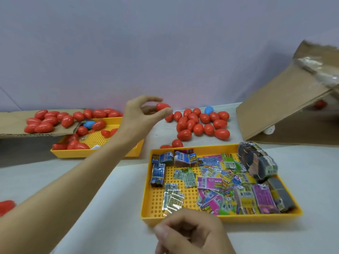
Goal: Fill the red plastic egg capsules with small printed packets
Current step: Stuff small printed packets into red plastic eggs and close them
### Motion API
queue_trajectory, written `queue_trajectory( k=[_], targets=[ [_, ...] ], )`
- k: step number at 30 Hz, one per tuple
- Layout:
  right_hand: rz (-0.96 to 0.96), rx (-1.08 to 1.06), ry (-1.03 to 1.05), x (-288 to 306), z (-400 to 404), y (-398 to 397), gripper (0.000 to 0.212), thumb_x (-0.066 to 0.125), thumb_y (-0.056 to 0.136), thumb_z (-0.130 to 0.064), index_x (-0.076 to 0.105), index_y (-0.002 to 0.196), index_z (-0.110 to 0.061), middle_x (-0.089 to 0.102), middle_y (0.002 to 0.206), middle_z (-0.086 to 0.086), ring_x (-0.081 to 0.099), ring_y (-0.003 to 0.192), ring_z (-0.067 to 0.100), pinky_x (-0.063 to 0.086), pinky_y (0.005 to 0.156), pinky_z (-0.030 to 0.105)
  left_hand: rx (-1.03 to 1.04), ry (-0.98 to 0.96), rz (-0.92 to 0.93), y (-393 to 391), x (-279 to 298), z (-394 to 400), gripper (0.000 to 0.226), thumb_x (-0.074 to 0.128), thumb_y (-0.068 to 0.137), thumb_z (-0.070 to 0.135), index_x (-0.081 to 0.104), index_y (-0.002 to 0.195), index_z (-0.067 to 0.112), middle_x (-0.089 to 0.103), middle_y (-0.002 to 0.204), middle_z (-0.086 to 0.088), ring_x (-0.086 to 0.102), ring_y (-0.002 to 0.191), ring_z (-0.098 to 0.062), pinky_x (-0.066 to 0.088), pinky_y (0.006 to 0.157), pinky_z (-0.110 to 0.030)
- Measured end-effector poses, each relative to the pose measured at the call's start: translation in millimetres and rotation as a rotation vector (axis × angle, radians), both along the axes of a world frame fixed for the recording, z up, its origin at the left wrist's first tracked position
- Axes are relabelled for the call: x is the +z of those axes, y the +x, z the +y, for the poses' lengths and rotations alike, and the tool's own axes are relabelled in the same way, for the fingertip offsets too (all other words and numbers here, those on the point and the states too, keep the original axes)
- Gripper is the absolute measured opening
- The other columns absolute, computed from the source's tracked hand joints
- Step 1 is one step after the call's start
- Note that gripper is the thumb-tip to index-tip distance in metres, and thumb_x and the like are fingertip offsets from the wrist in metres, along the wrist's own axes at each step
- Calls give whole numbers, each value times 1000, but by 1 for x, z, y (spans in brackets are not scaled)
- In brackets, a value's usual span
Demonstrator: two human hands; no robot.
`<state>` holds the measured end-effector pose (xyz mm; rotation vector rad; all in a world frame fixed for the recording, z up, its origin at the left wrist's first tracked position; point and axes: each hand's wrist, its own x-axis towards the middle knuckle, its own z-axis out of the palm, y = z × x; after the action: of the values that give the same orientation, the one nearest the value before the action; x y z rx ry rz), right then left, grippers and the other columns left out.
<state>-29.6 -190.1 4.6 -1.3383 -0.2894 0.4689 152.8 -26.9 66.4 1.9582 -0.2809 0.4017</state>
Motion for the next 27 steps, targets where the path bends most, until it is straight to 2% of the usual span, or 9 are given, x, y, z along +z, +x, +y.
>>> queue_trajectory(
  k=[4, 8, 12, 14, 16, 18, 20, 24, 27],
  targets=[
    [20, -92, 147, 8, -2, -4, 34, 73, 70, -43, 74, 74, -9, 69, 64, 13, 57, 52, 20, 46, 48, 27, -110, -308, 18, -100, 4, -3, 28, 85, 69, 31, 77, 95, 26, 78, 91, 1, 75, 87, -13, 55, 73, -17],
    [43, -149, 206, 9, 0, -7, 40, 72, 78, -48, 74, 75, -8, 65, 61, 14, 54, 47, 18, 44, 42, 25, -92, -561, 163, -175, -17, -16, 37, 84, 58, 30, 80, 94, 25, 78, 91, -8, 74, 83, -18, 56, 71, -22],
    [112, -215, 245, 11, -7, -14, 44, 64, 75, -53, 73, 74, -10, 63, 62, 19, 52, 45, 21, 40, 38, 23, -39, -647, 217, -214, -35, -27, 57, 94, 44, 41, 80, 95, 21, 77, 95, -12, 74, 90, -25, 57, 74, -23],
    [113, -243, 216, 15, -15, -17, 43, 65, 76, -52, 72, 73, -9, 62, 62, 19, 52, 45, 20, 38, 37, 22, -29, -670, 232, -220, -39, -28, 58, 94, 42, 41, 80, 95, 23, 77, 96, -12, 74, 92, -25, 57, 74, -24],
    [85, -250, 139, 19, -23, -19, 38, 66, 77, -49, 70, 70, -12, 62, 62, 17, 52, 46, 18, 37, 37, 21, -55, -674, 258, -223, -41, -28, 54, 92, 45, 34, 79, 97, 26, 77, 95, -12, 75, 87, -25, 58, 73, -25],
    [38, -208, 36, 25, -25, -22, 33, 67, 81, -43, 69, 69, -12, 64, 64, 13, 54, 50, 17, 37, 36, 21, -67, -673, 274, -223, -42, -25, 59, 96, 40, 39, 75, 94, 28, 76, 93, -15, 73, 75, -23, 57, 69, -24],
    [32, -168, -28, 28, -24, -25, 31, 72, 84, -40, 69, 70, -13, 66, 66, 12, 55, 52, 16, 38, 36, 22, -85, -684, 288, -224, -42, -21, 54, 96, 41, 40, 74, 88, 26, 76, 90, -17, 69, 67, -19, 55, 64, -23],
    [21, -133, -148, 26, -21, -29, 24, 68, 80, -35, 71, 73, -12, 67, 65, 10, 55, 50, 14, 38, 36, 21, -116, -556, 301, -227, -40, -15, 39, 80, 61, 35, 78, 99, 32, 76, 101, -8, 70, 80, -18, 54, 63, -22],
    [51, -139, -150, 25, -20, -30, 29, 66, 83, -38, 71, 71, -12, 66, 64, 11, 54, 51, 20, 37, 34, 22, -112, -217, 130, -229, -40, -15, 37, 76, 77, 30, 74, 113, 39, 73, 105, 6, 69, 94, -13, 55, 69, -21]
  ],
)
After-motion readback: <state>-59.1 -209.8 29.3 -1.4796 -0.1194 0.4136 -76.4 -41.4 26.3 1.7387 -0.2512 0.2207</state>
